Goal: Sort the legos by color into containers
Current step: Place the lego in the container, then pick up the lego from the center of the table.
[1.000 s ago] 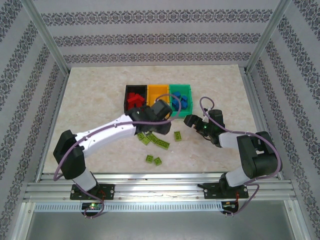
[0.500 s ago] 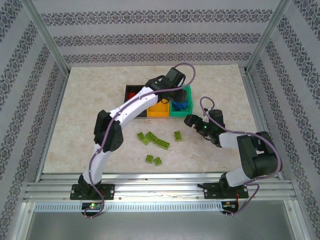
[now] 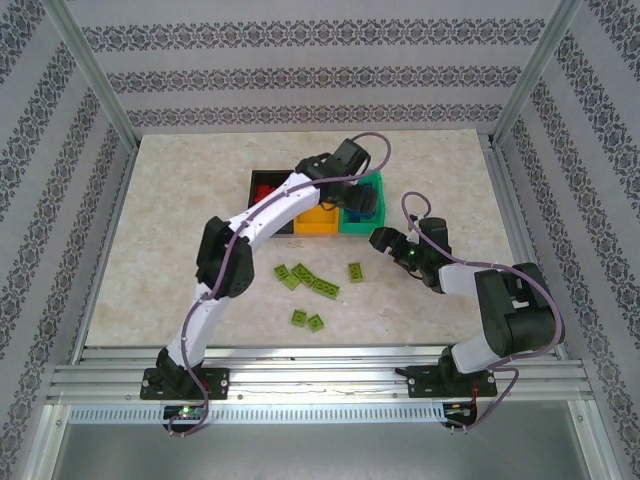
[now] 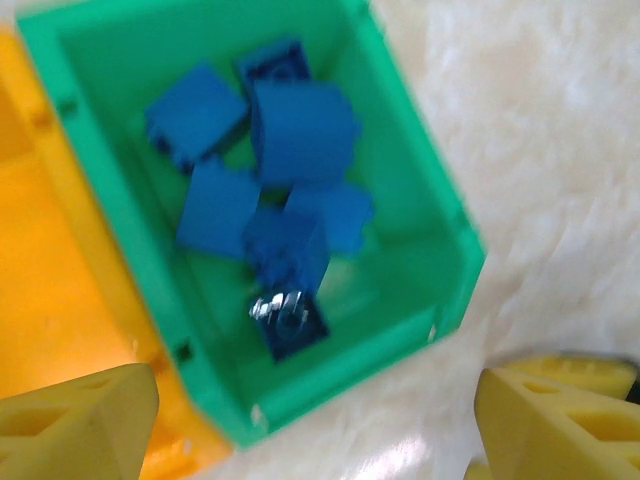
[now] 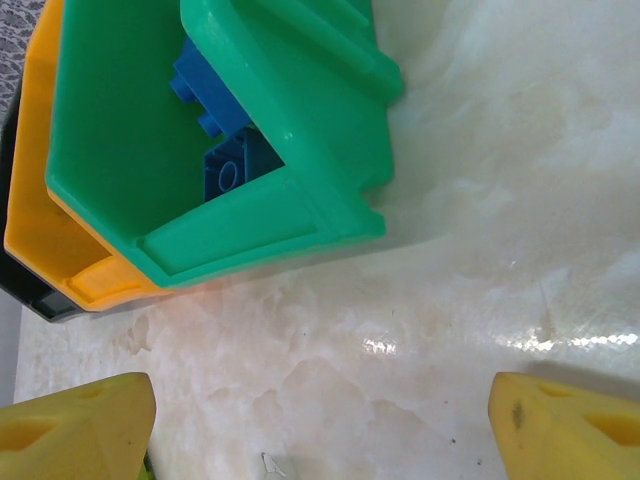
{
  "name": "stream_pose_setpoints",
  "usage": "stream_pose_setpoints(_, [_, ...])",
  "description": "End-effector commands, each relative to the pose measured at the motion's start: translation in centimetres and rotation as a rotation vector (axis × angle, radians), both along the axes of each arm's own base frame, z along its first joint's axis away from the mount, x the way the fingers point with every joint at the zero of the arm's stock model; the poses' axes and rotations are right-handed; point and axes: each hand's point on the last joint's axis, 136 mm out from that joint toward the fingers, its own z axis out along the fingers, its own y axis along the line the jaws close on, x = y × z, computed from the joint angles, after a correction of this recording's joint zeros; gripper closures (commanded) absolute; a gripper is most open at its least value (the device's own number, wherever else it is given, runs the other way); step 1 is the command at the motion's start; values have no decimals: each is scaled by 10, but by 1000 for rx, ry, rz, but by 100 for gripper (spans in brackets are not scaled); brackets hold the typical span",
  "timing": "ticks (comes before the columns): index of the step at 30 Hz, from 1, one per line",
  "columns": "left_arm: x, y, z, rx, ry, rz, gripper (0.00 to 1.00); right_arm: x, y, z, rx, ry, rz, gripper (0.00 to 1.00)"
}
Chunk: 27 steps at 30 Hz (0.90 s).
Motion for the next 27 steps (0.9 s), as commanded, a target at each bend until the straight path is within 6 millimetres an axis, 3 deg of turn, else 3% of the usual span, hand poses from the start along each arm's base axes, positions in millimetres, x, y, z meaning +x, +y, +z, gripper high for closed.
stream_pose_setpoints(1, [-13,5,44,-131,-98,-18,17,6,0,7,0,-28,11,13])
stream_pose_setpoints(3, [-25,14,45,-198,-120,-4,17,6,0,9,-1,-34,14,13])
stream_pose_setpoints(8, [-51,64,42,-370,-129,89,17,2,7,14,-26,-55,48,14])
stream_pose_setpoints(17, [-87,159,24,-407,-169,227,17,-14,45,18,-199,-92,226,18])
stream_pose_setpoints(22, [-95,190,5,-409,-134,268,16,-24,63,27,-286,-80,313,18])
stream_pose_setpoints(27, [-97,211,-8,-427,-136,295,16,-50,67,10,-449,27,393,18])
